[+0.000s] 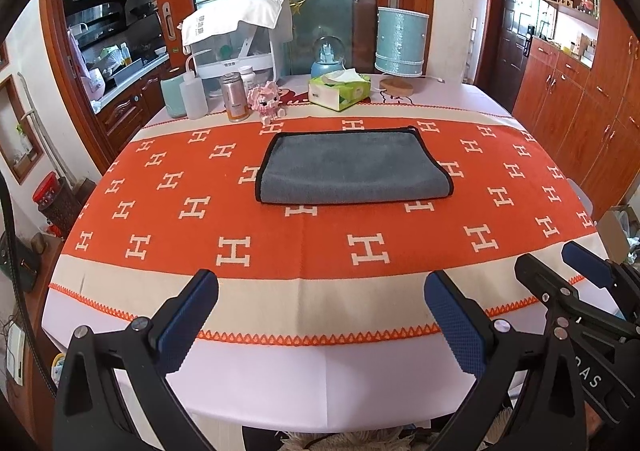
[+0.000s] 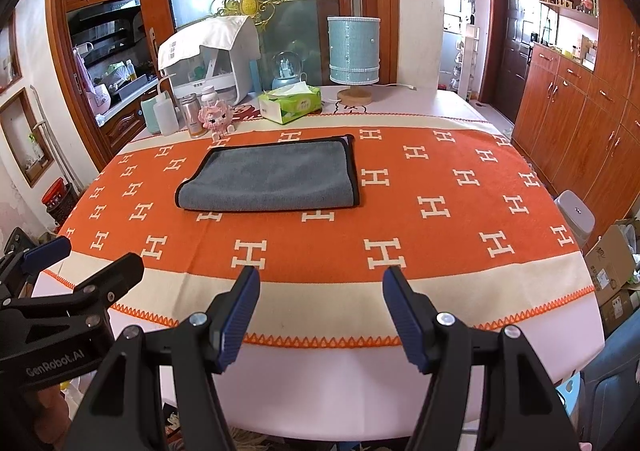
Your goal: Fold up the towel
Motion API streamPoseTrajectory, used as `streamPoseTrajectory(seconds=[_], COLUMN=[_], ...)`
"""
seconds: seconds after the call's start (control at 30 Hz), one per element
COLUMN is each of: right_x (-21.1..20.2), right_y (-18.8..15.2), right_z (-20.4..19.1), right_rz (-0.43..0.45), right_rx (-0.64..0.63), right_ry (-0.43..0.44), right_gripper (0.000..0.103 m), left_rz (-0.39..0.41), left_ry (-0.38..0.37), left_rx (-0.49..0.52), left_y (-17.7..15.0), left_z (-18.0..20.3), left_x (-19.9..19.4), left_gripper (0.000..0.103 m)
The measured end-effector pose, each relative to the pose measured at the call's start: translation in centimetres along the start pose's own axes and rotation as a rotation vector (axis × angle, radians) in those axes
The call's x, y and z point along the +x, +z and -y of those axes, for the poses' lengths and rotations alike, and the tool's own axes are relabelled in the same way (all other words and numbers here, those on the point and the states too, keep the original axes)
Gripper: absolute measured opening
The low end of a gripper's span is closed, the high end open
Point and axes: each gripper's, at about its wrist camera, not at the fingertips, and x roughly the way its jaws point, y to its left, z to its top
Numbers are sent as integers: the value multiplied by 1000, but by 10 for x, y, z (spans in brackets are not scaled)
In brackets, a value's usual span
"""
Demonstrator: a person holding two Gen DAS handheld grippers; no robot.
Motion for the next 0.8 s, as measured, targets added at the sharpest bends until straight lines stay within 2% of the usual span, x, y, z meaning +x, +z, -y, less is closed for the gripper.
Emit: streamPoseTrajectory(seconds=[0.8], right_x=[3], right_y=[-2], right_z=[0], right_rz=[-13], right_rx=[4], right_ry=[4], right_gripper=[64], left_rz=[-11], left_ry=[-2], left_rx=[1], left_y=[1], left_z=[1], left_x=[4], left_gripper=[102])
